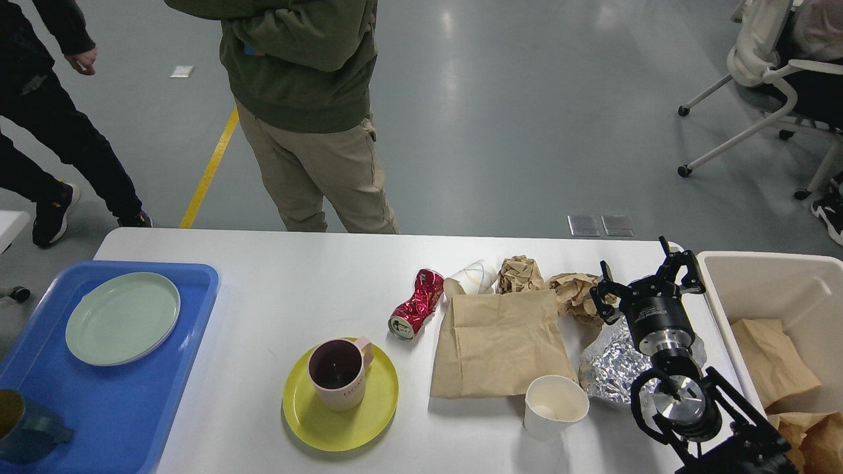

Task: Tidy desktop
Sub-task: 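Raise the left gripper away from the tray, then move the left gripper down to the pink mug on the yellow plate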

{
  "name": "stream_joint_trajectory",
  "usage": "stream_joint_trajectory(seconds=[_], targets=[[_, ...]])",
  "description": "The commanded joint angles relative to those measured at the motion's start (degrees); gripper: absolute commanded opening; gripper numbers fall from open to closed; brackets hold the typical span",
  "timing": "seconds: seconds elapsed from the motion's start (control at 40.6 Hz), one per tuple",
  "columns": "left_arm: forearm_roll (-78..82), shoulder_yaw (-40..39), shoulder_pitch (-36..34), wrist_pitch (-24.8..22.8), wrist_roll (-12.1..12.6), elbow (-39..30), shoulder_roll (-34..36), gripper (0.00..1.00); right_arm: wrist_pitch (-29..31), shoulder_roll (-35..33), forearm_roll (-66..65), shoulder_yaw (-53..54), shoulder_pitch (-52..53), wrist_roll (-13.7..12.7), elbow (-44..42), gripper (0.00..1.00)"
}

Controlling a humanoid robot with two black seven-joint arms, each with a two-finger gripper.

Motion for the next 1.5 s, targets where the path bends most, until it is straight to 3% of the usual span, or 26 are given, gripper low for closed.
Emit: stream_joint_trajectory(seconds=[0.0, 0.123, 0.197, 0.444, 0.616, 0.887, 1.479], targets=[[-2.38, 9.93, -13.92, -2.94, 0.05, -5.05, -6.17, 0.95, 0.0, 0.0, 0.0, 0.0, 0.0, 0.0, -0.01, 1.0], [-11.95, 19.96, -27.54, -6.11, 0.14, -11.45, -17.08, 0.95, 0.0, -0.09, 0.0, 0.0, 0.0, 0.0, -0.01, 1.0], [-15.48, 21.47, -34.42, -6.82, 0.41, -16.91, -23.15, 0.95, 0.0, 0.0, 0.0, 0.0, 0.0, 0.0, -0.01, 1.0], [-23.39, 17.62, -48.22, -9.36, 0.14, -29.03, -38.27, 0.95, 0.0, 0.0, 0.0, 0.0, 0.0, 0.0, -0.09, 1.0], [-25.94, 13.92, -54.81, -11.47, -0.03, -33.35, -42.67, 0.95, 0.0, 0.0, 0.0, 0.0, 0.0, 0.0, -0.09, 1.0], [-29.29, 10.05, -58.08, -13.85, -0.12, -37.67, -48.74, 0.95, 0.0, 0.0, 0.0, 0.0, 0.09, 0.0, -0.18, 1.0], [-29.38, 6.71, -54.04, -12.97, -0.39, -36.26, -48.84, 0.95, 0.0, 0.0, 0.0, 0.0, 0.09, 0.0, -0.18, 1.0]])
